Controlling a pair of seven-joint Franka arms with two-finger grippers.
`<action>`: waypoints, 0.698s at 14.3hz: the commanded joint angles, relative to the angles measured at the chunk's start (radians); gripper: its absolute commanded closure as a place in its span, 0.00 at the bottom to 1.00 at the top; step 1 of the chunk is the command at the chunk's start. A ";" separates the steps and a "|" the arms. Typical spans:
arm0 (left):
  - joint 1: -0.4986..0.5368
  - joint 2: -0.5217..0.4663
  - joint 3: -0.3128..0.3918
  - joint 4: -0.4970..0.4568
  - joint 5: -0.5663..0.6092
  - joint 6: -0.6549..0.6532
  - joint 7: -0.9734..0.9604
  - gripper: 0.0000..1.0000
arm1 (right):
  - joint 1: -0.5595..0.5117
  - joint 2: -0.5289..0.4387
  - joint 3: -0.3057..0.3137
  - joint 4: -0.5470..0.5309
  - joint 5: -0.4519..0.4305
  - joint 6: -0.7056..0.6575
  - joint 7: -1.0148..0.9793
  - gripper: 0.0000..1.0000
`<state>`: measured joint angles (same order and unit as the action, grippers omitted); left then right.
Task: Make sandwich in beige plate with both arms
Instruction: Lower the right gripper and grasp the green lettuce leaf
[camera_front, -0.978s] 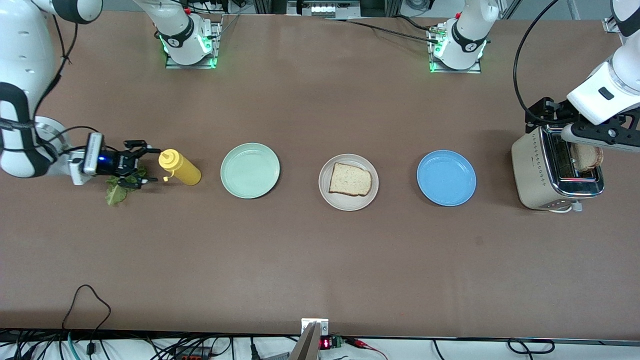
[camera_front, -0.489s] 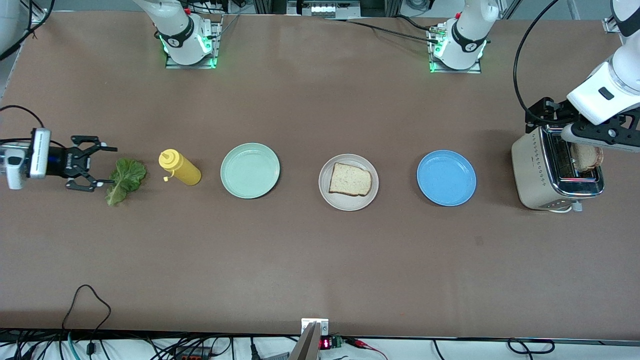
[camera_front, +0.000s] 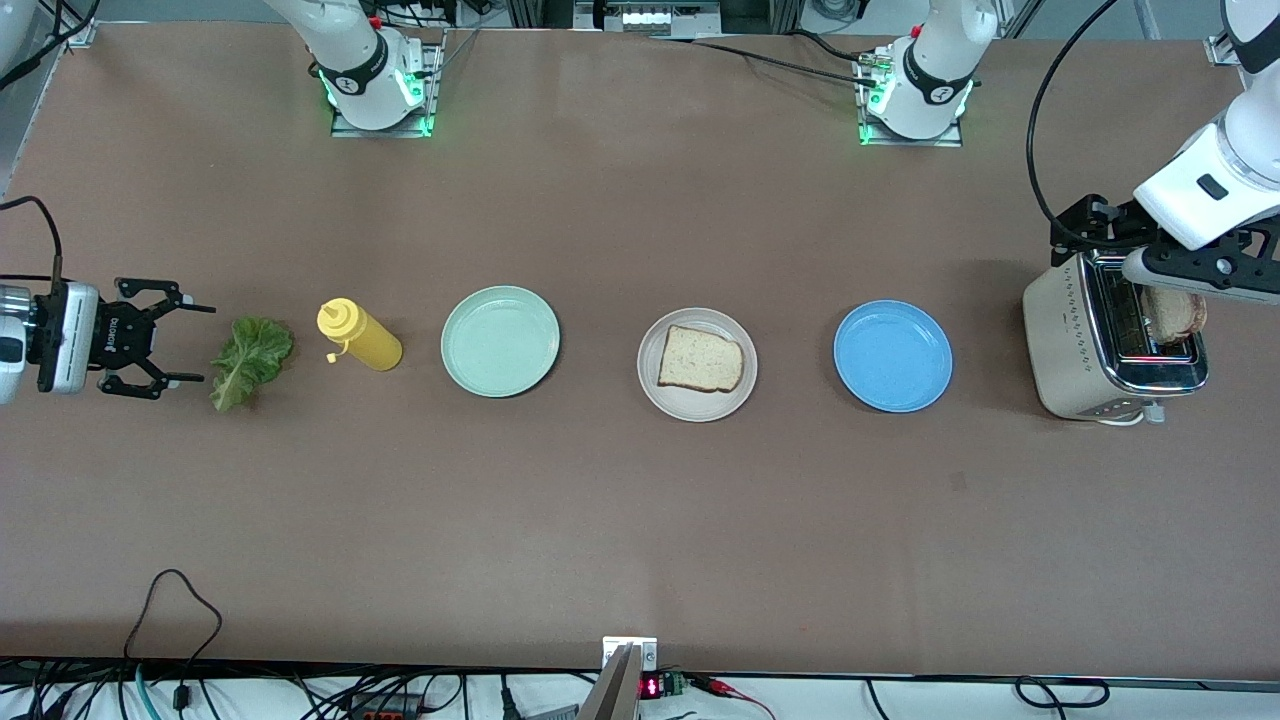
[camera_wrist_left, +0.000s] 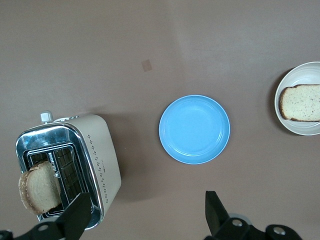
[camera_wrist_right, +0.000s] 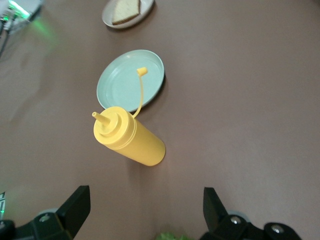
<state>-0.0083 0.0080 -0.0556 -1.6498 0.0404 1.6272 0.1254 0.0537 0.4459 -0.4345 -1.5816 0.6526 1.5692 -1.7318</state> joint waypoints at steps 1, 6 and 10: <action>0.005 0.007 -0.001 0.016 0.001 -0.001 0.005 0.00 | 0.043 -0.061 -0.006 -0.021 -0.118 0.081 0.193 0.00; 0.005 0.007 -0.001 0.018 0.001 -0.001 0.005 0.00 | 0.090 -0.067 -0.006 -0.053 -0.278 0.225 0.602 0.00; 0.005 0.007 0.000 0.018 -0.001 -0.003 0.005 0.00 | 0.129 -0.059 -0.006 -0.104 -0.390 0.264 1.135 0.00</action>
<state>-0.0069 0.0080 -0.0551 -1.6498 0.0404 1.6272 0.1254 0.1566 0.3996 -0.4344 -1.6446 0.3201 1.7999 -0.8448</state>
